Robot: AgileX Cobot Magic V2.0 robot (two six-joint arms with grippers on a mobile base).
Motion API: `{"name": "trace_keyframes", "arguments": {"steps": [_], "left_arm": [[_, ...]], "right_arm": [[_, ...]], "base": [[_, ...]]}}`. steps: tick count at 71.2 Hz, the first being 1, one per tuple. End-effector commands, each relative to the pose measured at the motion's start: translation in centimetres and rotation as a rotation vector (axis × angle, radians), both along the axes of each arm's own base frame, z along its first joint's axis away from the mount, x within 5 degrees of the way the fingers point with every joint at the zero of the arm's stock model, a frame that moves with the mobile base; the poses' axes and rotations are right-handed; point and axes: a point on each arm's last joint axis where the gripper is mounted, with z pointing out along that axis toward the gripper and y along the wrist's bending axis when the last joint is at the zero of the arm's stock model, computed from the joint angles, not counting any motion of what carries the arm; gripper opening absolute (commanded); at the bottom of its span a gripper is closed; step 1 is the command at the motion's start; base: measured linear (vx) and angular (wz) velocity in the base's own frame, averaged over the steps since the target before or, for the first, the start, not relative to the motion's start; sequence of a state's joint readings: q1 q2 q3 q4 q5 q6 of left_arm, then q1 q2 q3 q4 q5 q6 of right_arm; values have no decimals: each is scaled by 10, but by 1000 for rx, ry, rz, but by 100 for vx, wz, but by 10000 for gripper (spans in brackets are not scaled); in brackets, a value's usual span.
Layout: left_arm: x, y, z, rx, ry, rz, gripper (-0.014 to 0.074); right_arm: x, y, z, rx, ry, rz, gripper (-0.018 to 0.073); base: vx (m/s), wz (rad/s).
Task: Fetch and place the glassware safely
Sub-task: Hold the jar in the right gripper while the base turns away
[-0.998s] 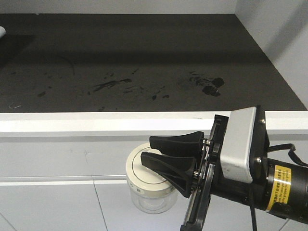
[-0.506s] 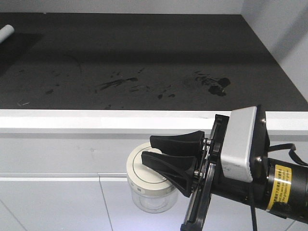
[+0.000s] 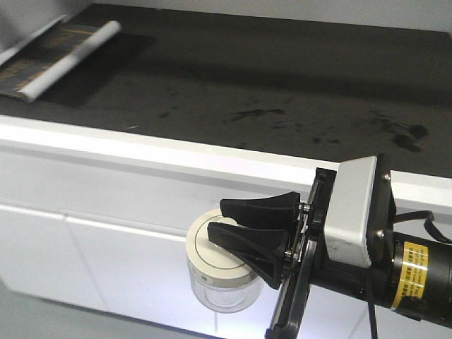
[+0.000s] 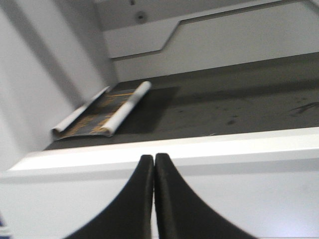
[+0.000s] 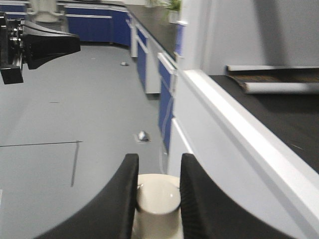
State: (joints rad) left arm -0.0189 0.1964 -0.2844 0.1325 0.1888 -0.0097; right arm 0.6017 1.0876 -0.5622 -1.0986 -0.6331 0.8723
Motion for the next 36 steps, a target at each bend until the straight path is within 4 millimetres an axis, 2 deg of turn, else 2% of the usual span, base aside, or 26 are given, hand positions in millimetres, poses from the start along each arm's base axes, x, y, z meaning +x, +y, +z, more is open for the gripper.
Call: {"name": "trace_keyframes", "arguments": {"steps": [1,36], "left_arm": [[-1,-1,15,-13,-90,-17,-7],[-1,-1,15,-13,-90,-17,-7]], "right_arm": [[-5,1,20,102,-38,36,-3],[-5,1,21,103,-38,37,-3]], "base": [[-3,59],[0,68]]}}
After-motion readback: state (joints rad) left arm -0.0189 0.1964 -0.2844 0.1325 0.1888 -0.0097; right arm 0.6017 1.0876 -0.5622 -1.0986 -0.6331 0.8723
